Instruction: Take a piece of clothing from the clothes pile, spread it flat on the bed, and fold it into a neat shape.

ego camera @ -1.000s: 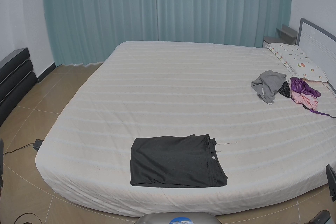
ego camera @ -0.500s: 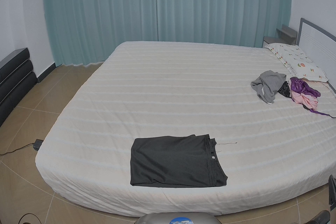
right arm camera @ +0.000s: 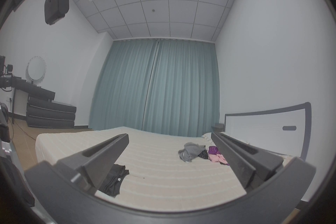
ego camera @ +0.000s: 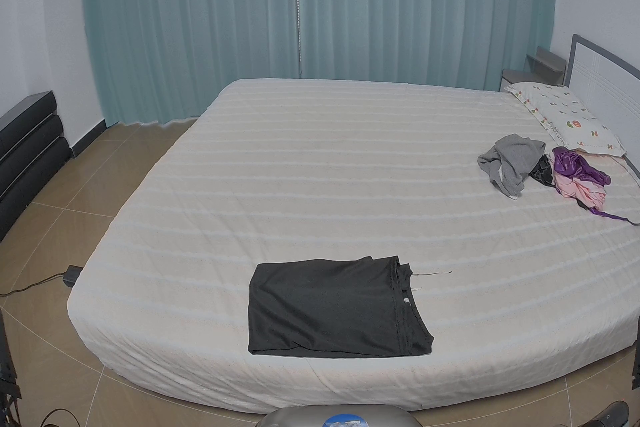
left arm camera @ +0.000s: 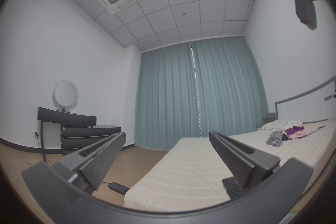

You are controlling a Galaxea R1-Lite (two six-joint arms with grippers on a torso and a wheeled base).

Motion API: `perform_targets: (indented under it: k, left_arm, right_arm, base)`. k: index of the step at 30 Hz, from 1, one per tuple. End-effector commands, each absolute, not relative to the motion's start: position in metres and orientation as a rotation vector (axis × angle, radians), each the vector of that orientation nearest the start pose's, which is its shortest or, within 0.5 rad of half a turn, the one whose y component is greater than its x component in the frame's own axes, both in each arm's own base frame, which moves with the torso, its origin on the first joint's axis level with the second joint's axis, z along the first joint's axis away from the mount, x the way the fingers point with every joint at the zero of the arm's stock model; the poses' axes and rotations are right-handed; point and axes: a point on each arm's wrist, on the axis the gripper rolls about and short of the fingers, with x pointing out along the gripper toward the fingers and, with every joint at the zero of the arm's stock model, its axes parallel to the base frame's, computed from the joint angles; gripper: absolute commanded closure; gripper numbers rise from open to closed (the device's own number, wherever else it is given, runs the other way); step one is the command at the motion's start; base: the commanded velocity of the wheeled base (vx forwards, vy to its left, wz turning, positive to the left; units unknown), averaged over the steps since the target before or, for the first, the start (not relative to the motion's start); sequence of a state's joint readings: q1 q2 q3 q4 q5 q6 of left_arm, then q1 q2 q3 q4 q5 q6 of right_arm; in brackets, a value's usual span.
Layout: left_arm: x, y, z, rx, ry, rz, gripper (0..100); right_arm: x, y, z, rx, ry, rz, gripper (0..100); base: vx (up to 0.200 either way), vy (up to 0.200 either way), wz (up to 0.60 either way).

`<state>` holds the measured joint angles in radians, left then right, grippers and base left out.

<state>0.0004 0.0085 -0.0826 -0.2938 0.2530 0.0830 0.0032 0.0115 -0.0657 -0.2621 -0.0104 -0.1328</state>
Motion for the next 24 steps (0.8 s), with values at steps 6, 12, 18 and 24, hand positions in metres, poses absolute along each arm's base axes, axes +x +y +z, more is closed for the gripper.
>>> perform_targets:
  k: [6, 12, 18, 24]
  left_arm:
    - [-0.023, 0.003, 0.083, 0.025, -0.058, 0.134, 0]
    - [-0.022, 0.001, 0.082, 0.016, -0.058, 0.028, 0]
    - [-0.022, 0.000, 0.082, -0.007, -0.057, -0.011, 0]
    - [-0.023, 0.000, 0.075, -0.021, 0.015, 0.000, 0]
  right_arm:
    - [-0.023, 0.000, 0.084, 0.014, -0.077, -0.004, 0]
    - [-0.023, 0.000, 0.083, -0.043, -0.069, 0.000, 0]
    - [-0.023, 0.002, 0.082, -0.082, -0.069, 0.072, 0]
    - [-0.023, 0.002, 0.082, -0.060, -0.053, 0.072, 0]
  base:
    - [0.000, 0.000, 0.00]
    - [0.000, 0.000, 0.00]
    - [0.000, 0.000, 0.00]
    - [0.000, 0.000, 0.00]
